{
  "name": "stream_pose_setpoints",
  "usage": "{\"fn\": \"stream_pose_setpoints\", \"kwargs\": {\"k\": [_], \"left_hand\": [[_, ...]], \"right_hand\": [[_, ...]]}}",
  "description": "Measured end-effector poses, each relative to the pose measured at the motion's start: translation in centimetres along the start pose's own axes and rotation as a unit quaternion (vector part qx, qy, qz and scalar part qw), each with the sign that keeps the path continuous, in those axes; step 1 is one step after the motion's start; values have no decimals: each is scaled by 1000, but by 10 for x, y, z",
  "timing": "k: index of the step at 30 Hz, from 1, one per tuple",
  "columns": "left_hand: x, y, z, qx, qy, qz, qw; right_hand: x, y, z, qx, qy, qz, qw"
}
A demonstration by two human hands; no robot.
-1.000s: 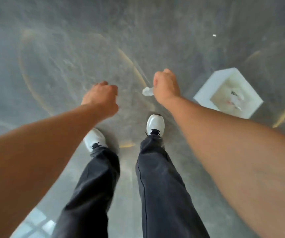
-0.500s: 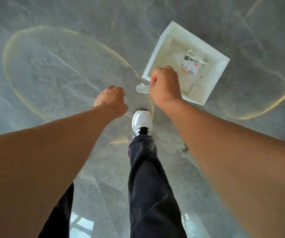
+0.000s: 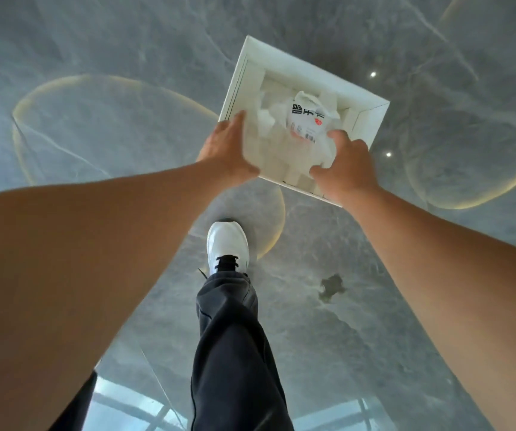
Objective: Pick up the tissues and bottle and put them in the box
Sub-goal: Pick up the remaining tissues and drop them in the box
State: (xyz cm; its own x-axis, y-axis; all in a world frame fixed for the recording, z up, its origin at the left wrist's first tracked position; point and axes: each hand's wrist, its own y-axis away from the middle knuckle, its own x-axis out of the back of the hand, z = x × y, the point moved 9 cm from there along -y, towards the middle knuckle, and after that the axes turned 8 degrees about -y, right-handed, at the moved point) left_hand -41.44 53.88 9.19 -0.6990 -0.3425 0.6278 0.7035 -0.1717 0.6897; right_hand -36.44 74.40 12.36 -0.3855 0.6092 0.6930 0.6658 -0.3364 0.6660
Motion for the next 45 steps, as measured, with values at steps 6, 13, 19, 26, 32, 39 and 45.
{"fn": "stream_pose_setpoints", "kwargs": {"k": [6,13,19,26,32,39,45], "left_hand": [[26,50,-106,77,-24,-15,997],[67,124,-228,159,27,-21,987],[129,197,-339,147,135,-5,980],[181,359,-567,232,213,61,947],[161,529,-767,375,247,44,892],[141,645,-880,477,315,46,819],[157,637,-925,437,337,21,833]], "right_hand": [[-19,30,-49,15,95,-65,993],[-88,101,-201,108,178,-136,969],[-193,217,-362,214,264,-185,922],[-369,390,-535,315,342,-248,850],[-502,534,-644,414,405,-295,760],[-589,623,-738,461,447,-296,707],[-639,632,-808,449,494,-272,693]]}}
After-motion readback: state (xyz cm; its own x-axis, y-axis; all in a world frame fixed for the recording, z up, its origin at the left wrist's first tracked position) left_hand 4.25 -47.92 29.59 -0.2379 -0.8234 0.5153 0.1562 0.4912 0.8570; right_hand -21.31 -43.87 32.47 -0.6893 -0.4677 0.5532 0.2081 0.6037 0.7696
